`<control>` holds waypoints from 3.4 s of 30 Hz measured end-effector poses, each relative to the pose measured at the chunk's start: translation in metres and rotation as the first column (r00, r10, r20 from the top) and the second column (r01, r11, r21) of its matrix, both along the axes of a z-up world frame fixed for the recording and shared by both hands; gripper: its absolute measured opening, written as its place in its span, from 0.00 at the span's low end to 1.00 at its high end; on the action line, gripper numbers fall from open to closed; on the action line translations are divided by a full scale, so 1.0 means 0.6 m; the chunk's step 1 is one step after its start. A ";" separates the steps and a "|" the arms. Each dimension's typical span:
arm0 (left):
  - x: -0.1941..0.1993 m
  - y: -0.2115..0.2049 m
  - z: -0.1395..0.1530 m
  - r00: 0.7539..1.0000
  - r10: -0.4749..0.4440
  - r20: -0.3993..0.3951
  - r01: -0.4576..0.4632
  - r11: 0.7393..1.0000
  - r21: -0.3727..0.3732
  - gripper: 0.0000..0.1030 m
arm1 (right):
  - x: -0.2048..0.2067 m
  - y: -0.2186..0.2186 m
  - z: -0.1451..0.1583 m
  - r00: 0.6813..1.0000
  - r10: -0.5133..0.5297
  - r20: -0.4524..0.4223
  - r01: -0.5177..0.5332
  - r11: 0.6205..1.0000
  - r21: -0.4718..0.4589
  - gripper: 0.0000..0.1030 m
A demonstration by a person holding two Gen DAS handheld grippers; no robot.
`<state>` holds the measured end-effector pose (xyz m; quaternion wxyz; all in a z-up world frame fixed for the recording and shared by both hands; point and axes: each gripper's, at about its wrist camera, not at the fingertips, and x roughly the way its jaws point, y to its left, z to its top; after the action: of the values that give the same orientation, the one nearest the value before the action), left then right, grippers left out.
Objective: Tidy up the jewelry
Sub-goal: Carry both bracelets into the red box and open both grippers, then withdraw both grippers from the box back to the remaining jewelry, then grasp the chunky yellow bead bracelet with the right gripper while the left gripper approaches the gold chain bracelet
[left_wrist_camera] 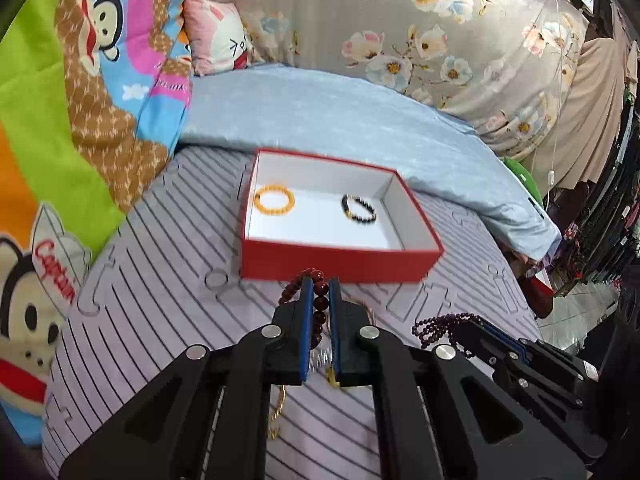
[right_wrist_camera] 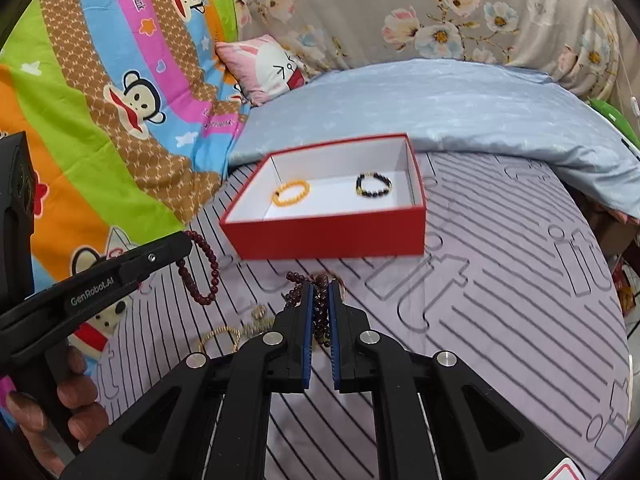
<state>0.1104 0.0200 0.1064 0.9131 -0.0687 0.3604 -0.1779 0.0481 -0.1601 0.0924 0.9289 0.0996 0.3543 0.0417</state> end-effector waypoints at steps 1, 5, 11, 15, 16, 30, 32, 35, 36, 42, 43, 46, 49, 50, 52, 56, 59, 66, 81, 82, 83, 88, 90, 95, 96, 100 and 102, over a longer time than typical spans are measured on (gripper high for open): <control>0.010 -0.001 0.008 1.000 0.002 0.012 -0.002 1.000 0.000 0.07 | 0.007 -0.001 0.006 1.000 0.000 0.008 0.000 1.000 -0.004 0.07; 0.050 -0.007 0.031 0.999 0.012 0.048 -0.012 1.000 0.000 0.07 | 0.052 -0.010 0.034 0.999 -0.005 0.053 0.006 1.000 -0.022 0.07; 0.127 -0.029 0.038 0.997 0.025 0.072 -0.026 0.999 0.021 0.07 | 0.141 -0.034 0.042 0.998 -0.023 0.064 0.024 1.000 -0.014 0.07; 0.178 -0.047 0.019 0.998 0.027 0.055 -0.030 0.999 0.045 0.07 | 0.199 -0.052 0.020 0.999 -0.035 0.034 0.035 0.999 0.009 0.07; 0.189 -0.052 0.011 0.998 0.033 0.050 -0.035 0.998 0.054 0.07 | 0.215 -0.055 0.012 0.999 -0.037 0.023 0.037 0.999 0.013 0.07; 0.257 -0.090 -0.073 0.999 0.034 -0.030 -0.030 0.994 0.109 0.07 | 0.288 -0.063 -0.064 0.997 -0.047 -0.058 0.047 0.999 -0.002 0.07; 0.260 -0.093 -0.078 0.999 0.032 -0.035 -0.028 0.993 0.113 0.07 | 0.290 -0.064 -0.070 0.997 -0.048 -0.064 0.048 0.999 -0.003 0.07; 0.267 -0.096 -0.087 0.998 0.034 -0.045 -0.029 0.992 0.120 0.07 | 0.293 -0.065 -0.075 0.996 -0.051 -0.067 0.050 0.999 -0.012 0.08; 0.269 -0.097 -0.090 0.998 0.036 -0.052 -0.029 0.992 0.123 0.08 | 0.293 -0.064 -0.075 0.997 -0.054 -0.064 0.053 0.998 -0.021 0.10; 0.266 -0.072 -0.087 0.994 0.095 -0.046 -0.089 0.990 0.105 0.38 | 0.275 -0.070 -0.058 0.997 -0.079 -0.021 0.079 0.996 -0.037 0.36; 0.264 -0.068 -0.083 0.994 0.098 -0.044 -0.093 0.990 0.103 0.39 | 0.269 -0.070 -0.054 0.997 -0.079 -0.015 0.078 0.996 -0.040 0.37; 0.250 -0.052 -0.074 0.993 0.108 -0.045 -0.104 0.990 0.093 0.39 | 0.247 -0.073 -0.042 0.997 -0.075 -0.003 0.075 0.997 -0.029 0.38; 0.226 -0.036 -0.068 0.993 0.113 -0.040 -0.109 0.990 0.093 0.39 | 0.219 -0.070 -0.034 0.997 -0.075 0.008 0.075 0.996 -0.040 0.39; 0.217 -0.031 -0.067 0.993 0.115 -0.036 -0.111 0.989 0.095 0.39 | 0.208 -0.067 -0.034 0.997 -0.076 0.011 0.076 0.996 -0.048 0.39; 0.193 -0.019 -0.065 0.992 0.124 -0.026 -0.121 0.987 0.109 0.45 | 0.184 -0.062 -0.035 0.997 -0.075 0.009 0.075 0.995 -0.059 0.40; 0.144 0.003 -0.070 0.991 0.131 -0.024 -0.127 0.985 0.117 0.48 | 0.135 -0.050 -0.046 0.997 -0.076 -0.003 0.076 0.994 -0.074 0.40; 0.107 0.016 -0.083 0.991 0.129 -0.038 -0.123 0.984 0.127 0.48 | 0.101 -0.044 -0.059 0.997 -0.077 -0.019 0.075 0.994 -0.076 0.40; 0.017 0.034 -0.126 0.989 0.130 -0.064 -0.118 0.979 0.169 0.49 | 0.029 -0.035 -0.100 0.994 -0.087 -0.066 0.083 0.995 -0.062 0.40; -0.077 0.039 -0.183 0.988 0.103 -0.112 -0.082 0.981 0.177 0.52 | -0.043 -0.009 -0.149 0.988 -0.078 -0.131 0.074 0.996 -0.040 0.40; -0.076 0.040 -0.183 0.988 0.104 -0.112 -0.084 0.981 0.175 0.53 | -0.044 -0.004 -0.149 0.989 -0.073 -0.128 0.068 0.997 -0.040 0.40; -0.075 0.042 -0.184 0.987 0.109 -0.116 -0.087 0.981 0.176 0.53 | -0.044 -0.001 -0.150 0.989 -0.069 -0.127 0.064 0.997 -0.044 0.40; -0.073 0.048 -0.187 0.986 0.115 -0.124 -0.094 0.982 0.164 0.53 | -0.041 0.009 -0.150 0.990 -0.065 -0.126 0.059 0.997 -0.049 0.40; -0.075 0.049 -0.187 0.986 0.114 -0.124 -0.093 0.983 0.160 0.53 | -0.040 0.008 -0.151 0.989 -0.071 -0.128 0.065 0.997 -0.047 0.40; -0.069 0.066 -0.187 0.981 0.140 -0.136 -0.122 0.983 0.134 0.53 | -0.032 0.002 -0.151 0.988 -0.080 -0.131 0.078 0.997 -0.015 0.39; -0.067 0.067 -0.187 0.980 0.145 -0.135 -0.126 0.982 0.137 0.53 | -0.029 0.004 -0.151 0.988 -0.079 -0.133 0.078 0.997 -0.011 0.39; -0.064 0.062 -0.187 0.981 0.146 -0.131 -0.125 0.979 0.159 0.53 | -0.009 0.018 -0.151 0.989 -0.059 -0.133 0.061 0.998 0.006 0.36; -0.064 0.066 -0.187 0.980 0.149 -0.133 -0.129 0.981 0.147 0.53 | 0.001 0.025 -0.152 0.989 -0.047 -0.140 0.050 0.999 0.021 0.32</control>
<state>0.0723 0.0595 -0.0060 0.8975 -0.0434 0.4310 -0.0826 0.0487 -0.1451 0.0009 0.9014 0.1222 0.4151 0.0163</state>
